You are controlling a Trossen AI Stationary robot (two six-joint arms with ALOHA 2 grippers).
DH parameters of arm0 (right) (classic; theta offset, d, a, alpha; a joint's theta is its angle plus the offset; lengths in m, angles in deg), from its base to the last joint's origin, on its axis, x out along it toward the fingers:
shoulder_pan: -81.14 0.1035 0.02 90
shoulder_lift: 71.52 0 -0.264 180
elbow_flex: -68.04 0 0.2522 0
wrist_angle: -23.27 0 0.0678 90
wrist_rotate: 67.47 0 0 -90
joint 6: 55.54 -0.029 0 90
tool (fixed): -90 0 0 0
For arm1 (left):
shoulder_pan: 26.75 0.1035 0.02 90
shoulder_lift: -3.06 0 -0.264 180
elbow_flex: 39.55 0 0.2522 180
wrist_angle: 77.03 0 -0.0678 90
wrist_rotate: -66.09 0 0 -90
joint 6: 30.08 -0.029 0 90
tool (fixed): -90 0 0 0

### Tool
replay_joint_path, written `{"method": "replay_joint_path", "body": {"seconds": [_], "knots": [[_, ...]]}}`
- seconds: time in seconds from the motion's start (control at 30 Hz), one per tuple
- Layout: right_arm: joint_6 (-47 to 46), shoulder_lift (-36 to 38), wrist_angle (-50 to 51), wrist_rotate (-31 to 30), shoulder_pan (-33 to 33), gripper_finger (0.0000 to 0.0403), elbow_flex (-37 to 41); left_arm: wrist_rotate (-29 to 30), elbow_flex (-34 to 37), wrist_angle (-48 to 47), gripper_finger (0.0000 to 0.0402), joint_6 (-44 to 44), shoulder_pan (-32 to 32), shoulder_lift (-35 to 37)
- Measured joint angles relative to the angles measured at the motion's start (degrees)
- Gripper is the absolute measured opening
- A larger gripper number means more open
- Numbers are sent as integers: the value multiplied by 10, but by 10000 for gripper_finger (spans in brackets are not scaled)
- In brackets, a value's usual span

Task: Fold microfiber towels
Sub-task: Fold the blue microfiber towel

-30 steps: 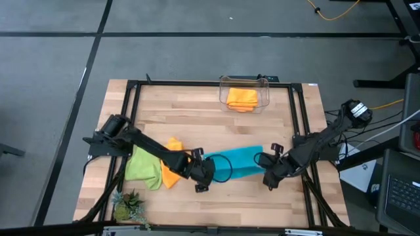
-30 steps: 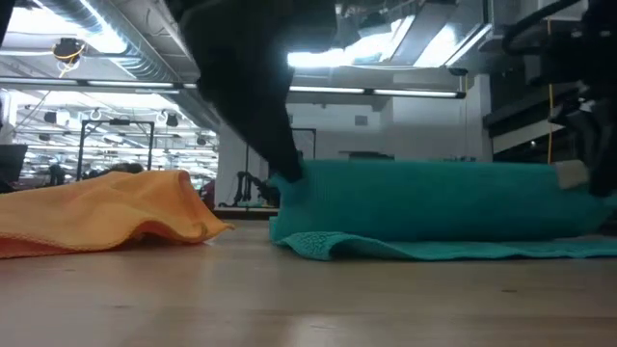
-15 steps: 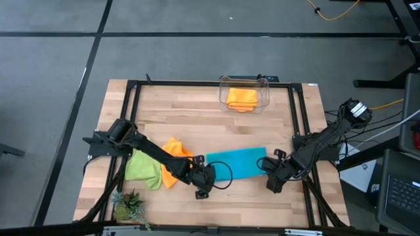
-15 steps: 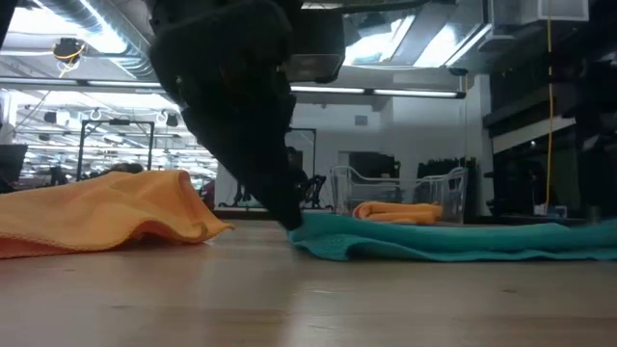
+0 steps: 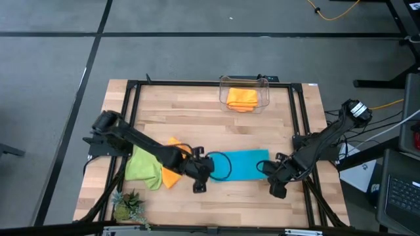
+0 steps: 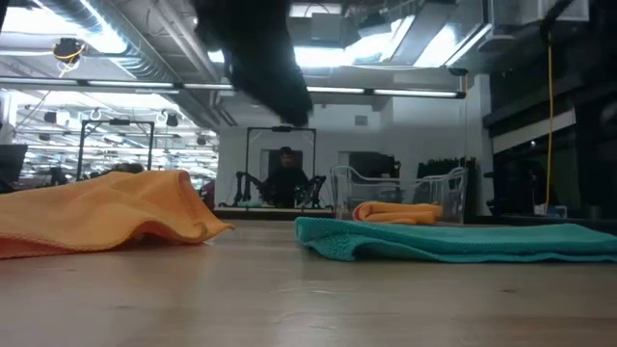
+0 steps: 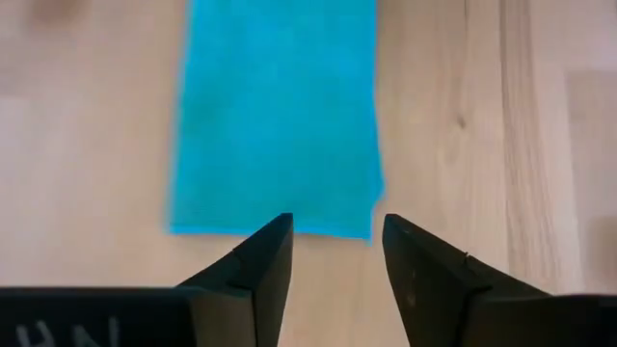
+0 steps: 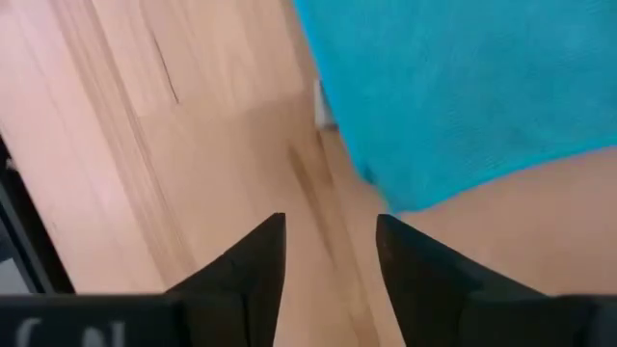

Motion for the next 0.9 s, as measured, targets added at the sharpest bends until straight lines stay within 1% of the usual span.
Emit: {"method": "replay_joint_path", "body": {"seconds": [0.07,0.13,0.23,0.33,0.4,0.5,0.63,0.77,0.9], "knots": [[1,0,-5,-44,0,166,-10,19,0,-11,154,-13,7,26],[2,0,-35,-118,0,166,-8,46,0,-31,154,-22,12,51],[-2,0,-135,-281,0,166,16,90,0,-61,154,-24,17,84],[-27,-14,-263,-447,0,166,55,135,-1,-96,154,-24,21,112],[-26,-34,-347,-511,-1,166,82,165,-1,-115,154,-21,21,125],[-22,-82,-456,-557,-9,166,116,207,-1,-144,154,-21,21,131],[-11,-175,-571,-580,-27,166,127,222,-1,-161,154,-19,22,129],[1,-268,-605,-581,-46,166,98,230,0,-166,154,-19,28,122],[-1,-333,-604,-582,-57,166,59,233,0,-169,154,-19,32,123]]}}
